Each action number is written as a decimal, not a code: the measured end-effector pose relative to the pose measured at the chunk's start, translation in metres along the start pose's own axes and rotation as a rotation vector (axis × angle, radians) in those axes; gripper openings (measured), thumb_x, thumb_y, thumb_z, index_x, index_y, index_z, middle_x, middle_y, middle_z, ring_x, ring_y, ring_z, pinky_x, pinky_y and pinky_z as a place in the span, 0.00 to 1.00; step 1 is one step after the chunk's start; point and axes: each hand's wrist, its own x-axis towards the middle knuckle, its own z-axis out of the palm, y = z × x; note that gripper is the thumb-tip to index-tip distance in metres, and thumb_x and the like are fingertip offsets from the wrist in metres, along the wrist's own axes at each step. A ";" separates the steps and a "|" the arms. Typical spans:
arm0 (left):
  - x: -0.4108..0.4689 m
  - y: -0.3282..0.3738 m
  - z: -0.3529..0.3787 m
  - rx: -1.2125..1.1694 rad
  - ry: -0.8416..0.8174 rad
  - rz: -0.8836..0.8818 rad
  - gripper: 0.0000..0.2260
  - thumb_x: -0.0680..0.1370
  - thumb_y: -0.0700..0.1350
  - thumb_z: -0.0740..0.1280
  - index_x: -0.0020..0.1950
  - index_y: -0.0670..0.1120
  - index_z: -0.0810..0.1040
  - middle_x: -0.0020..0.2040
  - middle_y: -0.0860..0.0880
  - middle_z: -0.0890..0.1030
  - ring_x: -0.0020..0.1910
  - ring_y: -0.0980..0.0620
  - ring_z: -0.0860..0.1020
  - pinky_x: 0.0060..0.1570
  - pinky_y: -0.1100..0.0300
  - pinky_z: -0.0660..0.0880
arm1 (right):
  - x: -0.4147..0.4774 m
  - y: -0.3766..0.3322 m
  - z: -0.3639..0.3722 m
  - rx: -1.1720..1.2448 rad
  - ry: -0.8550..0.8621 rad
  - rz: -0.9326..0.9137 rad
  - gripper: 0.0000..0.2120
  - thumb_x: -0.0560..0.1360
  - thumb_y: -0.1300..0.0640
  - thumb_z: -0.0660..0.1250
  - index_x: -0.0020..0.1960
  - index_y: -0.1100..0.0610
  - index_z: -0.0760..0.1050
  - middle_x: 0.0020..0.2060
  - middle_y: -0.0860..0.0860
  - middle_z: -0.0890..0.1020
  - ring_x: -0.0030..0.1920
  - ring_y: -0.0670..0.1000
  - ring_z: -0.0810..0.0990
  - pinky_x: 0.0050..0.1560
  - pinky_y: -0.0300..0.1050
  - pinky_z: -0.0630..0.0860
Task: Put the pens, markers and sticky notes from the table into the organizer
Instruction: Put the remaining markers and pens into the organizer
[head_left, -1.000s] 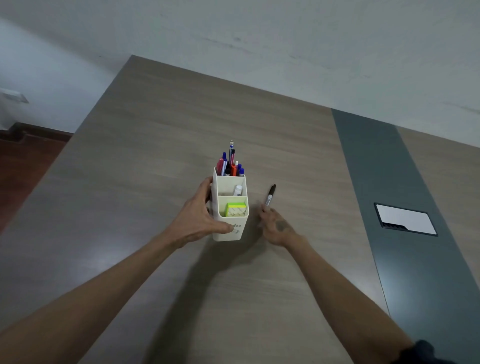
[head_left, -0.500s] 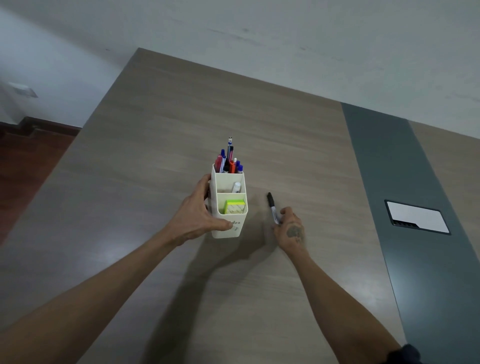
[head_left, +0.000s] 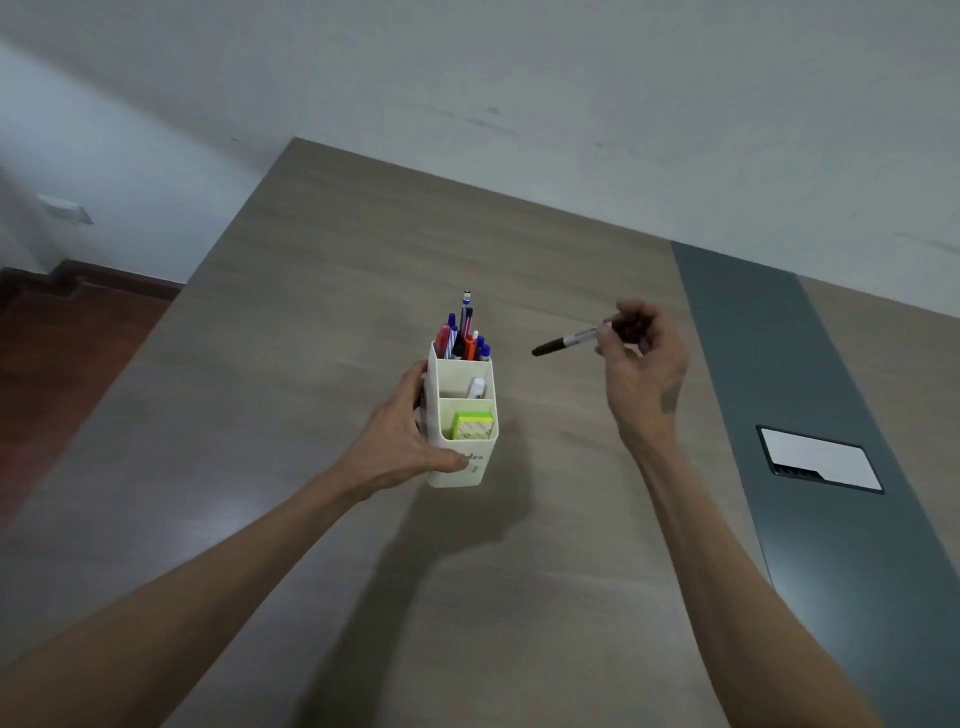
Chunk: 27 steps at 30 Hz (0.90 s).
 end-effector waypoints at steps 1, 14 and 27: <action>0.000 0.003 0.000 0.005 0.000 0.005 0.52 0.56 0.53 0.83 0.75 0.64 0.61 0.65 0.63 0.79 0.62 0.63 0.80 0.53 0.66 0.78 | 0.005 -0.020 -0.001 0.051 0.011 -0.041 0.13 0.74 0.67 0.70 0.57 0.59 0.75 0.45 0.50 0.81 0.45 0.48 0.81 0.45 0.49 0.83; -0.010 0.032 -0.002 0.028 -0.023 0.076 0.56 0.56 0.55 0.82 0.80 0.57 0.58 0.72 0.54 0.76 0.70 0.52 0.77 0.67 0.50 0.78 | -0.006 -0.094 0.038 -0.061 -0.150 -0.352 0.13 0.75 0.63 0.72 0.58 0.62 0.74 0.44 0.50 0.81 0.41 0.45 0.82 0.40 0.34 0.80; -0.019 0.042 0.001 0.012 -0.010 0.149 0.52 0.58 0.50 0.83 0.76 0.66 0.59 0.68 0.60 0.78 0.63 0.61 0.80 0.57 0.67 0.77 | -0.016 -0.080 0.052 -0.216 -0.249 -0.497 0.06 0.75 0.60 0.72 0.50 0.60 0.79 0.43 0.52 0.82 0.39 0.49 0.82 0.39 0.44 0.82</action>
